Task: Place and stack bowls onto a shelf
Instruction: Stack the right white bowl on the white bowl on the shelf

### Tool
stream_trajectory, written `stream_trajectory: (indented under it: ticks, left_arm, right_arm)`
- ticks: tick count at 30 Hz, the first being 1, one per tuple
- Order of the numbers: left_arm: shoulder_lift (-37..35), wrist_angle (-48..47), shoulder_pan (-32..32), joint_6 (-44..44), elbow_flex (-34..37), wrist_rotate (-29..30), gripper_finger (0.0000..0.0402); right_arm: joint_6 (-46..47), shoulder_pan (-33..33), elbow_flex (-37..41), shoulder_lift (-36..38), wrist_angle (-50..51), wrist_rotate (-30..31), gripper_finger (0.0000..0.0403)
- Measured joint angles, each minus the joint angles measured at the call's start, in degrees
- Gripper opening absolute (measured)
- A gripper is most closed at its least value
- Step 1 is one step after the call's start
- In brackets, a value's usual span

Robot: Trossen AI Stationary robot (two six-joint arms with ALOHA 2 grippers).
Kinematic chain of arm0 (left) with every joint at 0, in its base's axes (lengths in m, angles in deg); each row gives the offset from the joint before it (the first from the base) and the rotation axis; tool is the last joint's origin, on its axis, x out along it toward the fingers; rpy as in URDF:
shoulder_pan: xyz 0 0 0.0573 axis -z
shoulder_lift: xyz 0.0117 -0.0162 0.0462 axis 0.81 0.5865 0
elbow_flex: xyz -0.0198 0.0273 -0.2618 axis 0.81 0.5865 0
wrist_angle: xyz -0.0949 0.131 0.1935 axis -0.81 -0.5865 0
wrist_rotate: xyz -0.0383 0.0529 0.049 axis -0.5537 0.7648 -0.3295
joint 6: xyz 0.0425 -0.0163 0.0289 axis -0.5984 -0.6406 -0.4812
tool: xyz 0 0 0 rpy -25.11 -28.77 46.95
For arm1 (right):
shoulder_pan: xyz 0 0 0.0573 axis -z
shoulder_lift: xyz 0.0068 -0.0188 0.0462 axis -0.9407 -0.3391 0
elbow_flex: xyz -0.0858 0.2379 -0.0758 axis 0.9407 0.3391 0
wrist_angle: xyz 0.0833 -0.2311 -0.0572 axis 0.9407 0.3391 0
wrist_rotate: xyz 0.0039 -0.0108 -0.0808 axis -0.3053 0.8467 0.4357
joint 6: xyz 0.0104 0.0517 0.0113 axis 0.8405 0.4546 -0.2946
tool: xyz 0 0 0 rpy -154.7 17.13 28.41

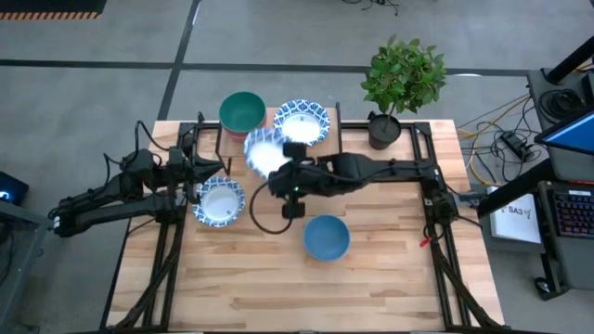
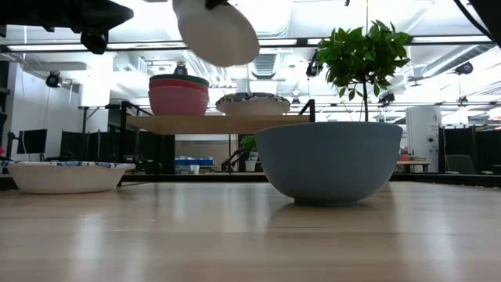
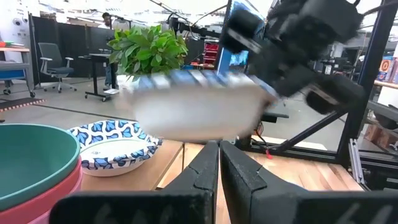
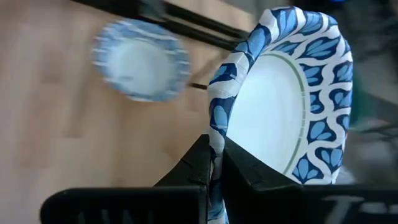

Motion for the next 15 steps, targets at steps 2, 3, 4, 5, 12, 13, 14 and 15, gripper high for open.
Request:
stream_trajectory:
  ticks: [2, 3, 4, 5, 12, 13, 14, 15]
  left_arm:
    - [0.0, 0.0, 0.0, 0.0, 0.0, 0.0, 0.0]
    - [0.0, 0.0, 0.0, 0.0, 0.0, 0.0, 0.0]
    - [0.0, 0.0, 0.0, 0.0, 0.0, 0.0, 0.0]
    - [0.0, 0.0, 0.0, 0.0, 0.0, 0.0, 0.0]
    - [0.0, 0.0, 0.0, -0.5, 0.0, 0.0, 0.0]
    - [0.0, 0.0, 0.0, -0.6, 0.0, 0.0, 0.0]
    - [0.0, 0.0, 0.0, -0.6, 0.0, 0.0, 0.0]
    - [0.0, 0.0, 0.0, -0.6, 0.0, 0.0, 0.0]
  right_arm:
    - [-2.1, 1.1, 0.0, 0.7, 0.0, 3.0, 0.0013]
    - [-2.8, 1.8, 0.0, 1.0, 0.0, 3.9, 0.0013]
    - [-3.5, 2.6, 0.0, 1.1, 0.0, 4.5, 0.0013]
    - [-4.1, 3.6, 0.0, 1.1, 0.1, 4.6, 0.0013]
    - [-4.3, 11.2, 0.1, -0.5, 6.0, 4.6, 0.0013]
    - [-4.0, 12.2, 0.1, -0.7, 6.9, 4.6, 0.0013]
    - [-3.7, 13.2, 0.1, -1.2, 7.7, 4.6, 0.0013]
    - [-3.4, 13.9, 0.1, -1.5, 8.5, 4.6, 0.0013]
